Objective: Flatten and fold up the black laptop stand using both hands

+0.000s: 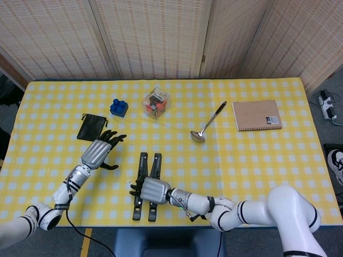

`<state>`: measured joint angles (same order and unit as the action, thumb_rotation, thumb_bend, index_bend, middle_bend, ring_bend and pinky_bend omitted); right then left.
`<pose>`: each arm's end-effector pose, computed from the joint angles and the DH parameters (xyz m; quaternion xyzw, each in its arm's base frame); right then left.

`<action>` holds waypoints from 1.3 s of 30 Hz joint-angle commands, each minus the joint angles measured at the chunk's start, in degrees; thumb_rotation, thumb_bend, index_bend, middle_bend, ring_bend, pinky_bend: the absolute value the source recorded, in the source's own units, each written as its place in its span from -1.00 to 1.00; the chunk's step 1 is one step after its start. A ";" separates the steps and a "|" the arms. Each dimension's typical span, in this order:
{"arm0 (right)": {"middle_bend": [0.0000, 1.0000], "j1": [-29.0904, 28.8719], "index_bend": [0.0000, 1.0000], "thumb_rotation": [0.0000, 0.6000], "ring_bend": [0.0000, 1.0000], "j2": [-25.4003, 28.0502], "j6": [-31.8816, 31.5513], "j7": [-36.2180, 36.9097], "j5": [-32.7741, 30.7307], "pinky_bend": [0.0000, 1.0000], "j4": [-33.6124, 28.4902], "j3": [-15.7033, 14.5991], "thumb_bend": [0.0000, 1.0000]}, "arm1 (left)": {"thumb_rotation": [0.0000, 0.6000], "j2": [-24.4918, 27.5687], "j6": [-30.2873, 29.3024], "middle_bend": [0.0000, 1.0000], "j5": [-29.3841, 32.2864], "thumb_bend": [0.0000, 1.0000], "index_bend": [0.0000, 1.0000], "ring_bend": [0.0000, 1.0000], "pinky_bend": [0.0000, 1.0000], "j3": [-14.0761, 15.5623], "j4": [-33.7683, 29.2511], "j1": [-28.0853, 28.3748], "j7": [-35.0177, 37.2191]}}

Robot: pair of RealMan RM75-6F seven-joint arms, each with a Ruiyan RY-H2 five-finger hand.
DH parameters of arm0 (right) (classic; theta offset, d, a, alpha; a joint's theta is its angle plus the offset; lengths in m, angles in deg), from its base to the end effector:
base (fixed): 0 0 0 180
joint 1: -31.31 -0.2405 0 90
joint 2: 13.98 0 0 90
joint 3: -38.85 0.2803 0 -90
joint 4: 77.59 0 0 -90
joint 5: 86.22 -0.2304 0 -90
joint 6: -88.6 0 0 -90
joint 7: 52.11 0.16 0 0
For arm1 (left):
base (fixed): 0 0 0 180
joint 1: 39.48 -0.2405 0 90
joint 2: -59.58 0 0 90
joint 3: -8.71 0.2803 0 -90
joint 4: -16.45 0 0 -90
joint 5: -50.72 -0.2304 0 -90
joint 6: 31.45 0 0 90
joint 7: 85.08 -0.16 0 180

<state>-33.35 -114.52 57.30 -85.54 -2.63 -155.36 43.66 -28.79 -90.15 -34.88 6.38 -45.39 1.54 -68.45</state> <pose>-0.0258 -0.3166 -0.1694 0.9505 0.0087 0.2551 0.1772 -0.2390 0.4031 -0.0126 -0.7433 -0.3731 -0.4114 0.3730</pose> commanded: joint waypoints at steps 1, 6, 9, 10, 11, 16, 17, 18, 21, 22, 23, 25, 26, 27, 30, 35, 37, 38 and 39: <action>-0.74 -0.61 -0.82 1.00 -0.73 -0.41 0.59 -0.55 -0.52 -0.57 0.56 -0.05 -0.56 | 1.00 0.08 -0.11 -0.48 0.00 -0.65 -0.76 -0.83 -0.94 -0.06 -0.04 -0.13 0.12; -0.61 -1.30 -0.63 1.00 -0.70 -1.12 0.68 -0.50 -1.17 -0.57 1.40 -0.08 -0.56 | 1.00 0.17 -0.31 -0.48 0.01 -0.66 -0.75 -0.83 -0.94 -0.17 0.02 -0.45 0.36; -0.47 -1.32 -0.41 1.00 -0.58 -1.26 -0.59 0.40 -0.24 -0.56 1.75 -0.23 -0.56 | 1.00 0.20 -0.30 -0.48 -0.05 -0.66 -0.75 -0.83 -0.94 -0.15 0.09 -0.57 0.43; -0.42 -1.30 -0.35 1.00 -0.55 -1.20 -1.05 0.88 0.19 -0.56 1.75 -0.32 -0.56 | 1.00 0.21 -0.28 -0.48 -0.06 -0.66 -0.75 -0.83 -0.94 -0.15 0.12 -0.60 0.46; -0.36 -1.24 -0.28 1.00 -0.53 -1.05 -1.73 1.50 0.86 -0.56 1.74 -0.47 -0.56 | 1.00 0.24 -0.25 -0.48 -0.07 -0.66 -0.75 -0.83 -0.94 -0.16 0.15 -0.63 0.47; -0.21 -0.85 -0.09 1.00 -0.44 -0.51 -4.58 4.31 3.44 -0.55 2.03 -1.09 -0.56 | 1.00 0.33 -0.19 -0.48 -0.05 -0.65 -0.75 -0.83 -0.94 -0.36 0.01 -0.67 0.43; -0.19 -0.79 -0.07 1.00 -0.43 -0.50 -5.05 4.61 3.83 -0.55 2.14 -1.18 -0.56 | 1.00 0.37 -0.17 -0.48 -0.06 -0.66 -0.75 -0.83 -0.94 -0.39 -0.10 -0.65 0.38; -0.18 -0.70 -0.05 1.00 -0.42 -0.50 -5.53 4.93 4.18 -0.55 2.24 -1.28 -0.56 | 1.00 0.43 -0.19 -0.48 -0.10 -0.66 -0.75 -0.83 -0.94 -0.42 -0.23 -0.64 0.27; -0.15 -0.33 0.00 1.00 -0.39 -0.29 -6.47 5.66 4.67 -0.55 2.25 -1.60 -0.56 | 1.00 0.65 -0.30 -0.48 -0.03 -0.65 -0.75 -0.83 -0.94 -0.65 -0.77 -0.64 -0.30; -0.21 -0.22 -0.04 1.00 -0.42 -0.11 -6.43 5.81 4.57 -0.55 2.02 -1.74 -0.56 | 1.00 0.75 -0.29 -0.48 0.09 -0.66 -0.75 -0.83 -0.94 -0.76 -0.97 -0.66 -0.45; -0.34 -0.13 -0.18 1.00 -0.47 0.32 -6.09 5.97 4.27 -0.57 1.48 -1.90 -0.56 | 1.00 0.99 -0.27 -0.48 0.32 -0.66 -0.75 -0.83 -0.94 -0.96 -1.33 -0.68 -0.63; -0.70 0.28 -0.67 1.00 -0.63 1.10 -5.86 5.58 3.41 -0.66 0.18 -2.03 -0.56 | 1.00 1.43 -0.91 -0.48 1.08 -0.66 -0.75 -0.83 -0.95 -1.75 -2.00 -0.98 -1.14; -0.87 0.64 -0.89 1.00 -0.71 1.45 -6.06 5.17 2.91 -0.71 -0.59 -2.02 -0.56 | 1.00 1.59 -1.24 -0.48 1.56 -0.66 -0.75 -0.83 -0.95 -2.17 -2.44 -1.21 -0.97; -0.94 1.14 -0.97 1.00 -0.76 1.79 -6.62 4.69 2.47 -0.74 -1.46 -2.00 -0.56 | 1.00 1.80 -1.45 -0.48 2.06 -0.66 -0.75 -0.83 -0.95 -2.57 -2.94 -1.43 -0.57; -1.00 3.47 -1.00 1.00 -0.83 3.53 -9.83 2.66 1.19 -0.81 -4.95 -1.98 -0.56 | 1.00 2.87 -1.58 -0.48 3.49 -0.65 -0.74 -0.83 -0.96 -3.46 -4.10 -2.04 -0.16; -1.00 10.06 -1.00 1.00 -0.84 8.66 -18.81 -1.69 -1.69 -0.82 -12.84 -2.57 -0.56 | 1.00 5.66 -2.00 -0.50 7.02 -0.59 -0.67 -0.84 -0.97 -4.46 -7.74 -4.33 -1.39; -1.00 13.41 -1.00 1.00 -0.83 11.02 -22.90 -2.57 -2.85 -0.82 -15.93 -3.40 -0.56 | 1.00 6.84 -3.08 -0.50 8.29 -0.55 -0.65 -0.85 -0.97 -4.54 -9.26 -5.83 -2.83; -1.00 14.82 -1.00 1.00 -0.82 12.20 -24.48 -2.73 -3.36 -0.82 -17.18 -3.84 -0.56 | 1.00 7.50 -3.51 -0.50 8.81 -0.54 -0.64 -0.85 -0.97 -4.54 -10.08 -6.51 -3.27; -0.99 16.17 -1.00 1.00 -0.81 13.40 -26.02 -2.82 -3.73 -0.82 -18.34 -4.27 -0.56 | 1.00 8.18 -4.05 -0.50 9.26 -0.53 -0.64 -0.85 -0.97 -4.55 -10.92 -7.22 -3.61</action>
<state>-21.46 -104.86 35.92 -86.76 -4.38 -169.63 40.68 -21.96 -93.13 -26.77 1.98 -54.76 -4.28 -71.01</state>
